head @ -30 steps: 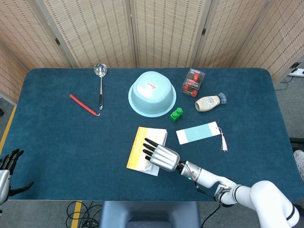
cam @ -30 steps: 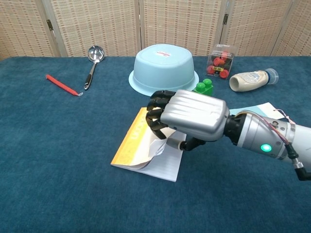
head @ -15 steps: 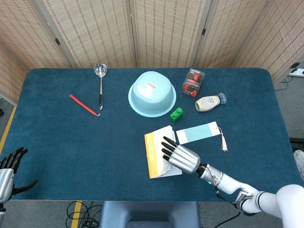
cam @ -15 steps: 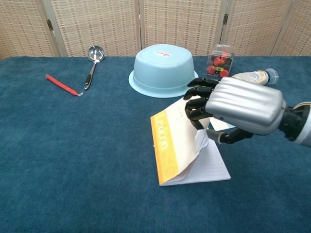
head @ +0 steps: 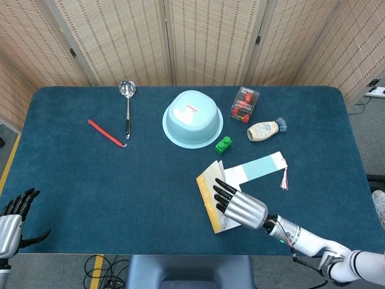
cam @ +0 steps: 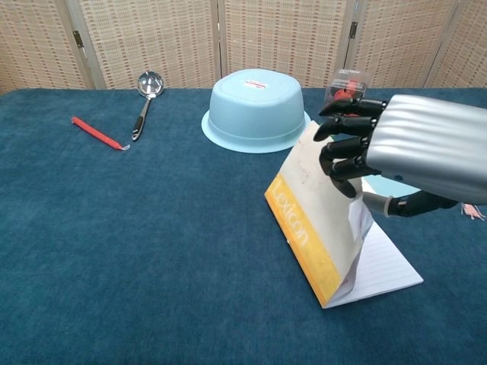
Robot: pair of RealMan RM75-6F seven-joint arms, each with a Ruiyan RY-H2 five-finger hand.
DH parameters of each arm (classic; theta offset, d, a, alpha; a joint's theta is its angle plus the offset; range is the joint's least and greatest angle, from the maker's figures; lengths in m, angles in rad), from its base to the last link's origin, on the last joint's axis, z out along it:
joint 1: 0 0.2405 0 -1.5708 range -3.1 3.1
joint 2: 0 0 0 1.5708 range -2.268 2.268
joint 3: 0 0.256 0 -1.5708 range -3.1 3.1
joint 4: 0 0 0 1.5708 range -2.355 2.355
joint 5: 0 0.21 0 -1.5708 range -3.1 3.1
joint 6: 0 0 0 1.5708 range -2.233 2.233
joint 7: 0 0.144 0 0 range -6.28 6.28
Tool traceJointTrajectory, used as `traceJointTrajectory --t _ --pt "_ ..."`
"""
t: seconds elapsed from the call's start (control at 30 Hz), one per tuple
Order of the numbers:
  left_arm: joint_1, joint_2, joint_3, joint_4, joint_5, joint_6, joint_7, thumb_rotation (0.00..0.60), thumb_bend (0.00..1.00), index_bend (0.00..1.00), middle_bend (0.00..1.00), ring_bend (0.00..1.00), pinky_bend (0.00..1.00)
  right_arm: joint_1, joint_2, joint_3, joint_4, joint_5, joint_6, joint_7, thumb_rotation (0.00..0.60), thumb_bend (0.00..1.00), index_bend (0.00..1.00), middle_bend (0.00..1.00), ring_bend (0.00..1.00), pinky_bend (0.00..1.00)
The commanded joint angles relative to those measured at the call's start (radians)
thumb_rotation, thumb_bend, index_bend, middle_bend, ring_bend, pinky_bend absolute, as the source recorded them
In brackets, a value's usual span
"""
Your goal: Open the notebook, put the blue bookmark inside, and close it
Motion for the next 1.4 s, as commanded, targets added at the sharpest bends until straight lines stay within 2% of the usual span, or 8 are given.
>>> traceJointTrajectory --t 0.03,0.23,0.57,1.0,1.4 --pt "0.002 0.001 0.002 0.0 -0.002 -0.001 -0.001 0.6 0.16 0.13 0.1 0.13 0.18 0.06 -0.013 0.024 0.012 -0.071 -0.009 0.012 0.6 0.42 0.76 0.4 0.21 0.14" --pt "0.007 0.006 0.007 0.002 -0.013 -0.008 -0.007 0.6 0.16 0.12 0.1 0.13 0.18 0.149 -0.074 0.058 0.054 -0.124 -0.06 0.066 0.6 0.41 0.77 0.41 0.21 0.14" --pt "0.014 0.01 0.015 0.008 -0.027 -0.022 -0.019 0.6 0.16 0.12 0.1 0.13 0.18 0.286 -0.227 0.069 0.196 -0.175 -0.149 0.173 0.6 0.41 0.77 0.41 0.21 0.14" --pt "0.015 0.019 0.022 0.0 -0.04 -0.047 -0.017 0.6 0.16 0.12 0.09 0.13 0.18 0.411 -0.391 0.097 0.38 -0.148 -0.186 0.287 0.6 0.41 0.77 0.41 0.21 0.14" --pt "0.021 0.025 0.026 -0.003 -0.047 -0.053 -0.021 0.6 0.16 0.12 0.09 0.13 0.18 0.471 -0.508 0.1 0.551 -0.077 -0.25 0.325 0.6 0.41 0.77 0.41 0.21 0.14"
